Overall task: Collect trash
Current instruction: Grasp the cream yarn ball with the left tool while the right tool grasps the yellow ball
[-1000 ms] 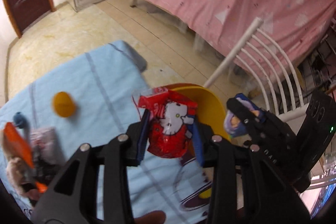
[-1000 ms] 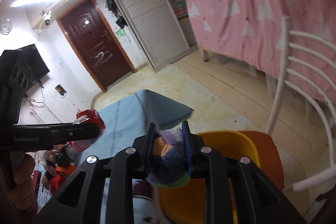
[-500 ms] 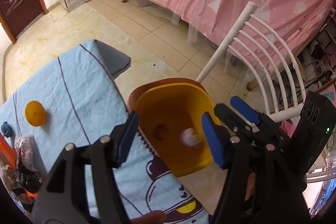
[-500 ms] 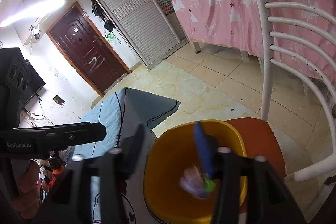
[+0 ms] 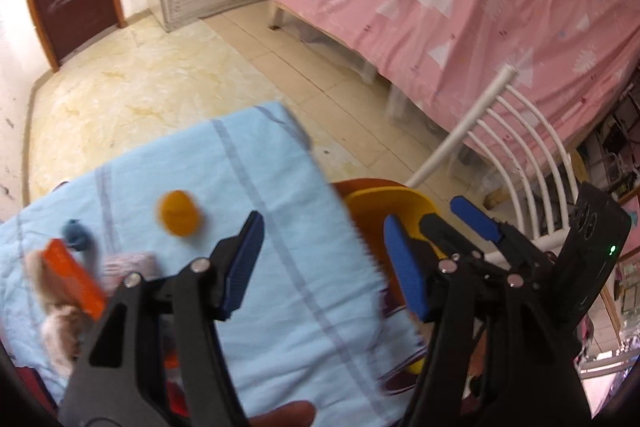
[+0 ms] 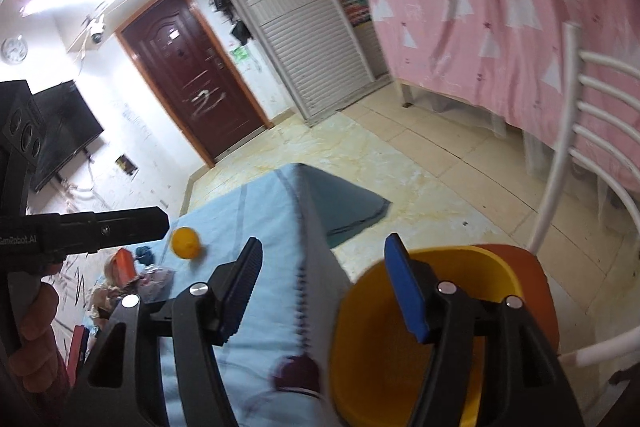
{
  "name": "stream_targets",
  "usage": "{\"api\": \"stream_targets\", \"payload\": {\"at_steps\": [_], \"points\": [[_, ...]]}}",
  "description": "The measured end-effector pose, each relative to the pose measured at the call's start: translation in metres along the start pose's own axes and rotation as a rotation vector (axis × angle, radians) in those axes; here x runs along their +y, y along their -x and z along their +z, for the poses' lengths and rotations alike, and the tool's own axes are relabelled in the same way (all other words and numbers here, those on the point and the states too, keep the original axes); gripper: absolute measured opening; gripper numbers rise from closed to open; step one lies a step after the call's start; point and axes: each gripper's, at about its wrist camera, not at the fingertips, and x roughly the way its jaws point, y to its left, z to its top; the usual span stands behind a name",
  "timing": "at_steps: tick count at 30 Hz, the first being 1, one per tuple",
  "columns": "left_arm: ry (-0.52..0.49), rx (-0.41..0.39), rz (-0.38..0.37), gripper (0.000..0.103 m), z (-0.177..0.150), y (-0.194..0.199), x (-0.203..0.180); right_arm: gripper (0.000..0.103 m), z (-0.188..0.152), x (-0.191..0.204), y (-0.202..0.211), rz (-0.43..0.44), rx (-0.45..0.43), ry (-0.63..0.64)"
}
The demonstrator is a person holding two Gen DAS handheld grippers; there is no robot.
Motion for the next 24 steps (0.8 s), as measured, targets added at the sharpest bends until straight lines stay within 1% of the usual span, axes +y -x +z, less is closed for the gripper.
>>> {"api": "stream_targets", "payload": {"at_steps": [7,9,13,18,21,24], "points": [[0.079,-0.052,0.107,0.06,-0.007,0.043,0.081,0.061,0.006,0.061,-0.029,0.044,0.038,0.091],[0.098,-0.056,0.129,0.064,-0.01,0.052,0.101,0.062,0.006,0.076,-0.037,0.053,0.049,0.109],[0.124,-0.06,0.189,0.065,-0.019,0.067,0.143,0.062,0.006,0.103,-0.055,0.067,0.078,0.144],[0.168,-0.05,0.236,0.065,-0.029,0.076,0.186,0.063,0.004,0.129,-0.073,0.078,0.109,0.181],[0.19,-0.04,0.252,0.065,-0.037,0.076,0.207,0.063,0.005,0.142,-0.084,0.076,0.129,0.197],[0.212,-0.013,0.262,0.065,-0.046,0.069,0.226,0.063,0.005,0.151,-0.098,0.069,0.153,0.21]]}}
